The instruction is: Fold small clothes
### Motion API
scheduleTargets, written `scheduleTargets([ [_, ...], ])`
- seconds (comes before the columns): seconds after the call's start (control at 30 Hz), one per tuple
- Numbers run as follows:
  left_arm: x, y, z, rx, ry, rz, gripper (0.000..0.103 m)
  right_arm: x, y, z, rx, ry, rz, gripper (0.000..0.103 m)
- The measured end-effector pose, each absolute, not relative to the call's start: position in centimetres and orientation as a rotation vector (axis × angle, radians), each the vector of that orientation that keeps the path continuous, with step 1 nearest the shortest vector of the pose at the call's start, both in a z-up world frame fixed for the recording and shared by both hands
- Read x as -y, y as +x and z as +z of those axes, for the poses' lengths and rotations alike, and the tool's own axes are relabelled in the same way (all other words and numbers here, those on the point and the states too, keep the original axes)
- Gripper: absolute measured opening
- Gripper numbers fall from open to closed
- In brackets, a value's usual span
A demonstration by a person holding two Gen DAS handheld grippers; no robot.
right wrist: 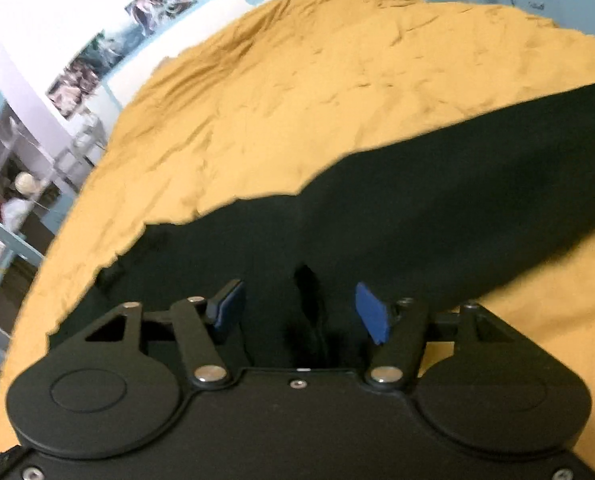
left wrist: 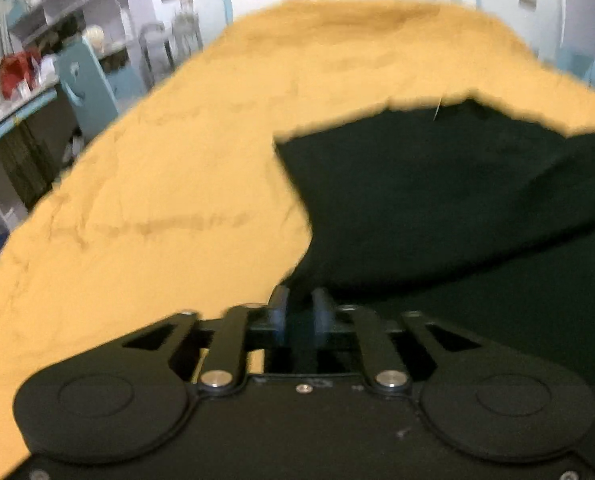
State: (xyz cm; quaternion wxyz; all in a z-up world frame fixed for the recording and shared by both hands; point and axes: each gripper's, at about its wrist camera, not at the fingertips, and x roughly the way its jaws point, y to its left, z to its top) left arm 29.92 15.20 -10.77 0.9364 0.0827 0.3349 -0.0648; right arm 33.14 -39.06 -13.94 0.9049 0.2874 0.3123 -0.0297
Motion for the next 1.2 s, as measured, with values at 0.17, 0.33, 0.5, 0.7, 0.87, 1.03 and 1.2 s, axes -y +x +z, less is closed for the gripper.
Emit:
scheduleTargets([
  [0.17,-12.9,32.1,-9.1,-0.634,0.110,-0.197,0.038,39.8,37.8,-15.9,-0.745,0.693,0.024,0.059],
  [0.33,-11.3,35.8,-11.3,-0.717,0.019,-0.207,0.038,38.5,38.1,-15.9,-0.729,0.705,0.068,0.008],
  [0.5,-12.2,37.7,-15.4,-0.854,-0.039,-0.094,0.039,39.6,36.7,-16.0,-0.680,0.677,-0.018,0.007],
  [0.7,-11.9,37.3,-15.2,-0.829,-0.027,-0.092,0.040,40.6,34.1,-16.8,-0.653,0.638,-0.109,0.021],
  [0.87,-11.4,36.3,-12.1,-0.751,-0.102,-0.159,0.043,38.0,30.2,-13.8,-0.599,0.570,0.120,0.030],
  [1.03,-10.1,36.8,-12.3,-0.784,-0.090,-0.160,0.045,35.8,30.4,-15.4,-0.716,0.539,0.180,0.031],
  [1.2,-11.1,37.9,-14.5,-0.895,-0.082,-0.080,0.044,37.4,30.5,-18.0,-0.757,0.661,0.122,0.027],
])
